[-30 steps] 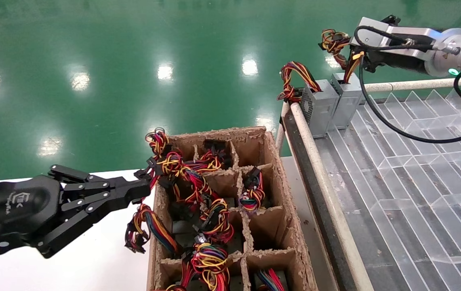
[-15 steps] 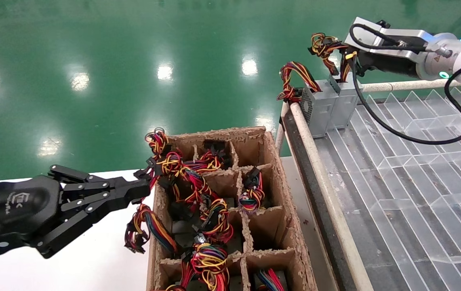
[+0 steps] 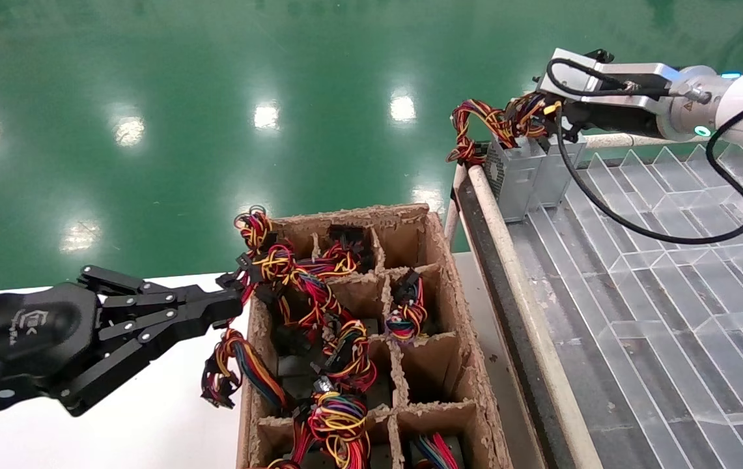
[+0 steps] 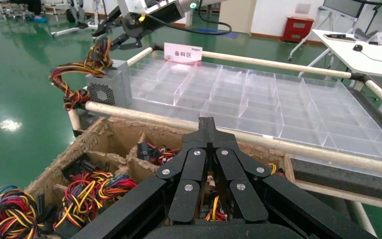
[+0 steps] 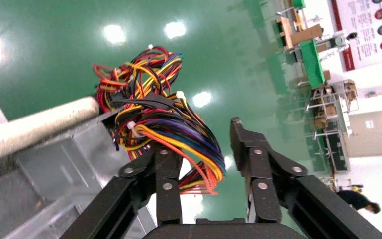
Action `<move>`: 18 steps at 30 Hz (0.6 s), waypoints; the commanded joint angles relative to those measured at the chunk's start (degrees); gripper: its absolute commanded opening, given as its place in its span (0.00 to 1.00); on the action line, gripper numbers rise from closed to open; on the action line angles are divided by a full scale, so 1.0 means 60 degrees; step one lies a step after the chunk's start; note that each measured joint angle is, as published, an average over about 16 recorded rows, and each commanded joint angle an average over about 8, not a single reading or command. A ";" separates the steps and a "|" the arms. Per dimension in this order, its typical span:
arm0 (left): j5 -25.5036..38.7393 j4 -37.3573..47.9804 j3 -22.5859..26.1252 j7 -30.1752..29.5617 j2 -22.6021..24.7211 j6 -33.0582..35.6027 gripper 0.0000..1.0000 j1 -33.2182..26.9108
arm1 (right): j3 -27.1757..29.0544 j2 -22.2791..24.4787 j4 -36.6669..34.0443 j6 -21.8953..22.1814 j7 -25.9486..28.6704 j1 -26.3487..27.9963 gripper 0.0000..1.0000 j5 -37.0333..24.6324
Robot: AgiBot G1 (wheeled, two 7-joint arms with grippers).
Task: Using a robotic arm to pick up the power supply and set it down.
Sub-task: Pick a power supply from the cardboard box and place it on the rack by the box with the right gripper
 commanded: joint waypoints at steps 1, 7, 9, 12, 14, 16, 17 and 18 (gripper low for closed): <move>0.0000 0.0000 0.0000 0.0000 0.0000 0.0000 0.00 0.0000 | -0.0103 -0.0018 0.0003 -0.0082 0.0010 0.0038 1.00 -0.0149; 0.0000 0.0000 0.0000 0.0000 0.0000 0.0000 0.00 0.0000 | -0.0401 -0.0041 0.0028 -0.0046 0.0031 0.0183 1.00 -0.0576; 0.0000 0.0000 0.0000 0.0000 0.0000 0.0000 0.00 0.0000 | -0.0498 -0.0054 0.0035 -0.0046 0.0031 0.0230 1.00 -0.0716; 0.0000 0.0000 0.0000 0.0000 0.0000 0.0000 0.00 0.0000 | -0.0676 -0.0090 0.0046 -0.0083 0.0006 0.0308 1.00 -0.0972; 0.0000 0.0000 0.0000 0.0000 0.0000 0.0000 0.00 0.0000 | -0.0798 -0.0124 0.0046 -0.0124 -0.0008 0.0358 1.00 -0.1148; 0.0000 0.0000 0.0000 0.0000 0.0000 0.0000 0.00 0.0000 | -0.0911 -0.0159 0.0042 -0.0163 -0.0009 0.0407 1.00 -0.1310; 0.0000 0.0000 0.0000 0.0000 0.0000 0.0000 0.00 0.0000 | -0.0967 -0.0176 0.0040 -0.0177 -0.0008 0.0429 1.00 -0.1391; 0.0000 0.0000 0.0000 0.0000 0.0000 0.0000 0.00 0.0000 | -0.1019 -0.0191 0.0038 -0.0183 -0.0006 0.0449 1.00 -0.1466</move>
